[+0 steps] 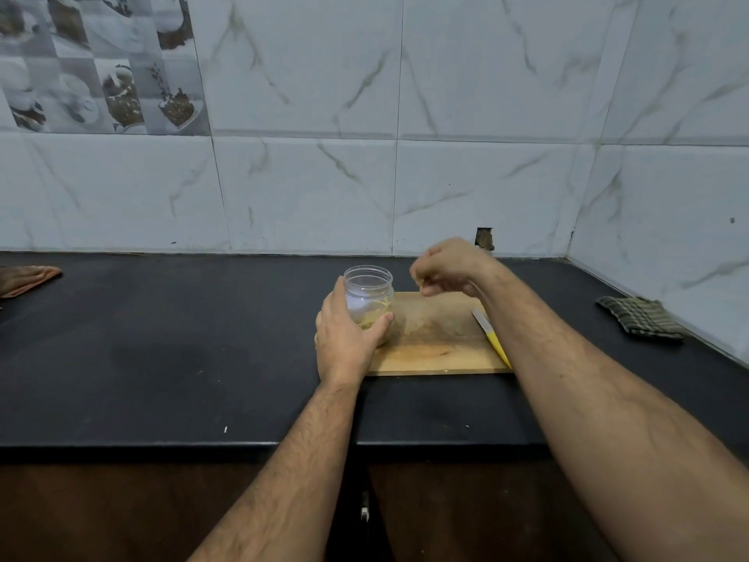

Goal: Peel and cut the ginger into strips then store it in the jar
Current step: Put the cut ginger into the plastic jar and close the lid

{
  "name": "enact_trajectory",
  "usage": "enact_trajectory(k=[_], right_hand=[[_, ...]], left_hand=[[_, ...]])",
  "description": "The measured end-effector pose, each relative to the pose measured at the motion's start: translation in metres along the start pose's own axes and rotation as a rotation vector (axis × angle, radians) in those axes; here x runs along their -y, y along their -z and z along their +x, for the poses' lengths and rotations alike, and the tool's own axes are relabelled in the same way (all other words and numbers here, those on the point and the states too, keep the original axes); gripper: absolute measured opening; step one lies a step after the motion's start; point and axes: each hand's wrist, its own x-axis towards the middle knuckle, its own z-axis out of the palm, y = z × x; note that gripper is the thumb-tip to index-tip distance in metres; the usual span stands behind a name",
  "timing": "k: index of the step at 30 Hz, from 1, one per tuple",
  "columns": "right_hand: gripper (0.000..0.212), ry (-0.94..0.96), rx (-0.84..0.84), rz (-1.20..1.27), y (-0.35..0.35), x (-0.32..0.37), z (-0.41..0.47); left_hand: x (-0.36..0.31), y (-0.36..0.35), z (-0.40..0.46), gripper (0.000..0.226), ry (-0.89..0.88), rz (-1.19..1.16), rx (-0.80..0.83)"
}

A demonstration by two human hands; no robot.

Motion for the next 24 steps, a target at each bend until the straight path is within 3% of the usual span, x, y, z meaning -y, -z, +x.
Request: enact_trajectory(k=[3,6,11,13,24], right_hand=[[0.015,0.098,-0.034,0.001,-0.013,0.029,0.006],[0.02,0.167,-0.088,-0.157,-0.034,0.044,0.016],[0.024,0.327,-0.127,-0.683,-0.062,0.045,0.023],[0.027,0.349,-0.152,-0.787,-0.066,0.043,0.025],[0.027,0.371,-0.187,-0.614,-0.046,0.04,0.017]], left_hand=[[0.001,-0.001,0.0,0.096,-0.003,0.005,0.005],[0.001,-0.001,0.001,0.097,0.003,0.009,0.005],[0.001,-0.001,0.001,0.097,0.007,0.01,0.012],[0.001,-0.002,0.001,0.097,0.006,0.006,0.015],[0.003,-0.002,0.003,0.098,0.008,0.011,0.003]])
